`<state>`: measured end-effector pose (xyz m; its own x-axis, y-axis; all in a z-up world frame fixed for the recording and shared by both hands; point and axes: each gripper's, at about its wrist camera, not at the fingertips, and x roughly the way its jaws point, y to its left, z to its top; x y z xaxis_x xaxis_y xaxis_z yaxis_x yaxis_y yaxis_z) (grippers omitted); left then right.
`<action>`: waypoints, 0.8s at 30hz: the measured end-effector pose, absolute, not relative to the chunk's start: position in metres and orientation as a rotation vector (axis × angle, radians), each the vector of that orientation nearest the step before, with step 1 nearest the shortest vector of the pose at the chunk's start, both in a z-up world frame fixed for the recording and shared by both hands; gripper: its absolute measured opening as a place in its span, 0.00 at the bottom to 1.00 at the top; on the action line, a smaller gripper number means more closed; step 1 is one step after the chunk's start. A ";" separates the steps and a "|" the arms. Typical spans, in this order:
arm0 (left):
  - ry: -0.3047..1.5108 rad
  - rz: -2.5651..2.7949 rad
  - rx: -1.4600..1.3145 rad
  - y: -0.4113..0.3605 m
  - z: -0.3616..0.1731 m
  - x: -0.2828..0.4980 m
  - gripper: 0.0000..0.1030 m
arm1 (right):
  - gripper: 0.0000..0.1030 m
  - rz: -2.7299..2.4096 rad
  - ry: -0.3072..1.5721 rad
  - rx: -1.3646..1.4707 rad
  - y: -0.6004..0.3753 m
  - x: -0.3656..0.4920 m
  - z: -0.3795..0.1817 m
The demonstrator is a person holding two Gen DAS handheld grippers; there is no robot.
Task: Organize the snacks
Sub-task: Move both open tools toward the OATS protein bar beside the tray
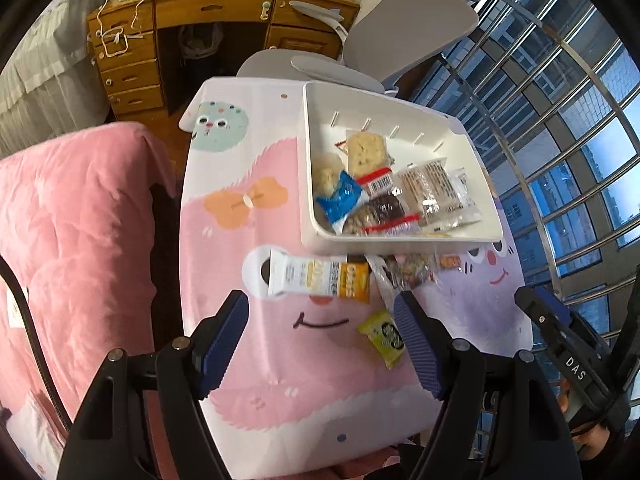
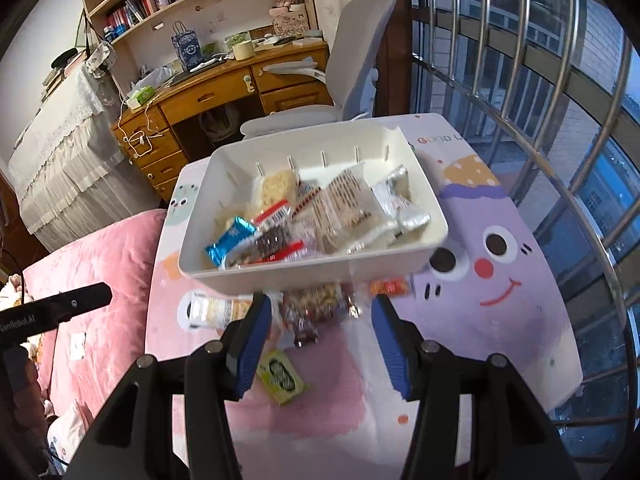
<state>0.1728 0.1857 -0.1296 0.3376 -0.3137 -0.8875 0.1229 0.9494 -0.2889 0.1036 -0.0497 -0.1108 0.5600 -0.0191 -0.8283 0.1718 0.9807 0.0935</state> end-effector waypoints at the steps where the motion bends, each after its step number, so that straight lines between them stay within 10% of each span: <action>1: 1.201 -0.283 -0.193 0.186 -0.132 0.169 0.72 | 0.51 -0.112 0.971 0.163 -0.048 0.099 -0.111; 24: 1.264 0.083 -0.456 0.153 -0.216 0.156 0.74 | 0.58 -0.002 0.888 -0.051 -0.097 0.093 -0.166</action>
<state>0.1564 0.1532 -0.2159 0.3117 -0.1868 -0.9316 -0.3072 0.9080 -0.2849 0.0930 -0.0973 -0.1660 0.6313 -0.0229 -0.7752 -0.0192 0.9988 -0.0451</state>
